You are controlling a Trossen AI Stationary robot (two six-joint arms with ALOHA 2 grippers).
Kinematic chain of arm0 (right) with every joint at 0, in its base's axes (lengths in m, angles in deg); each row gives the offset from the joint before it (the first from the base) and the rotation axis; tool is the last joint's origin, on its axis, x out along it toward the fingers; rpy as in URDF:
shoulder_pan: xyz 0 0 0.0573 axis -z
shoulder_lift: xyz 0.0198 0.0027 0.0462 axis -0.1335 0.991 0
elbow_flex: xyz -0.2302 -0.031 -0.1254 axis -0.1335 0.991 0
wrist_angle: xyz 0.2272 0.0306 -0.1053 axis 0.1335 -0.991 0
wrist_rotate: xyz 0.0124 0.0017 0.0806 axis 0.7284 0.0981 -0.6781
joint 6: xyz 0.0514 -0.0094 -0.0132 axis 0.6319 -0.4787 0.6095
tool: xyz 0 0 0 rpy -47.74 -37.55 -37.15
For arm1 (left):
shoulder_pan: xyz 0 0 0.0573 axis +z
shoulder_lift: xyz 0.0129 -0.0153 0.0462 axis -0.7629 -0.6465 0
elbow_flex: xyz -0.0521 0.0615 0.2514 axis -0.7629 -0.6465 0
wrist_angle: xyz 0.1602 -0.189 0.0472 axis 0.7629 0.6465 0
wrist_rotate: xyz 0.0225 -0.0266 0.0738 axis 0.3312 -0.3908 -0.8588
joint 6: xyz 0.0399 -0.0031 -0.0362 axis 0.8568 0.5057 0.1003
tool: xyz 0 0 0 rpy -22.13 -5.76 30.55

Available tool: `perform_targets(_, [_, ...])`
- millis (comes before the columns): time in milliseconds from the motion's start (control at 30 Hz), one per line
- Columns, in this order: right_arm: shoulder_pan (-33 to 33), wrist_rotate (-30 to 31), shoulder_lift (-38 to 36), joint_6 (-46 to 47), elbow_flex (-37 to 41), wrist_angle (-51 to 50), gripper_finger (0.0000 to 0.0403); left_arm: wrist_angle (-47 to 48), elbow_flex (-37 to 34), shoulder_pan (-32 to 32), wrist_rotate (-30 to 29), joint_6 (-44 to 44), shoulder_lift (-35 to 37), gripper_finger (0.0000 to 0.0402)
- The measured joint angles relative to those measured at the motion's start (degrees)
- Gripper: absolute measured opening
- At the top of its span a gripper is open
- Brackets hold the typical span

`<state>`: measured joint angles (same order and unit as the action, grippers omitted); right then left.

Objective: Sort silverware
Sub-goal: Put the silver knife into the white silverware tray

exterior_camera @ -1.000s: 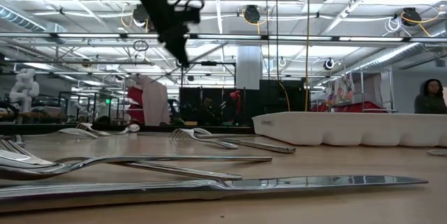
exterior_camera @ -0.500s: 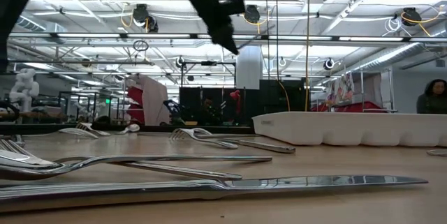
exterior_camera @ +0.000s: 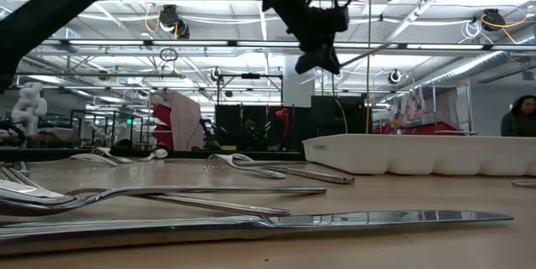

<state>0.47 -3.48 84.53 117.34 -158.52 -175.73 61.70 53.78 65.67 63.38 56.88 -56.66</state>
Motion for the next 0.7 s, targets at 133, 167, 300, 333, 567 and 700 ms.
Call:
perform_targets(133, [0.0, -0.03, 0.0, 0.16, 0.0, -0.01, 0.0185, -4.65, 0.18, -1.51, 1.75, 7.01, -1.88, 0.0042])
perform_targets(167, [0.0, -0.03, -0.02, 0.16, 0.0, -0.01, 0.0185, -5.91, 0.18, -1.95, 2.8, 8.9, -2.28, 0.0042])
perform_targets(300, [0.0, -0.03, -0.02, 0.16, 0.0, 0.0, 0.0185, -9.02, 0.24, -3.49, 10.49, 17.52, -3.25, 0.0042])
perform_targets(333, [0.0, -0.02, 0.0, 0.16, 0.0, 0.0, 0.0185, -10.47, 0.29, -3.88, 11.23, 18.93, -3.64, 0.0042])
perform_targets(567, [0.0, -0.19, 0.0, 0.21, 0.0, 0.4, 0.0185, -15.82, 0.24, -5.37, 13.31, 29.18, -8.4, 0.0042])
perform_targets(700, [0.0, -0.12, -0.02, 0.19, 0.0, 0.6, 0.0185, -18.29, 0.24, -6.26, 15.71, 30.53, -10.35, 0.0042])
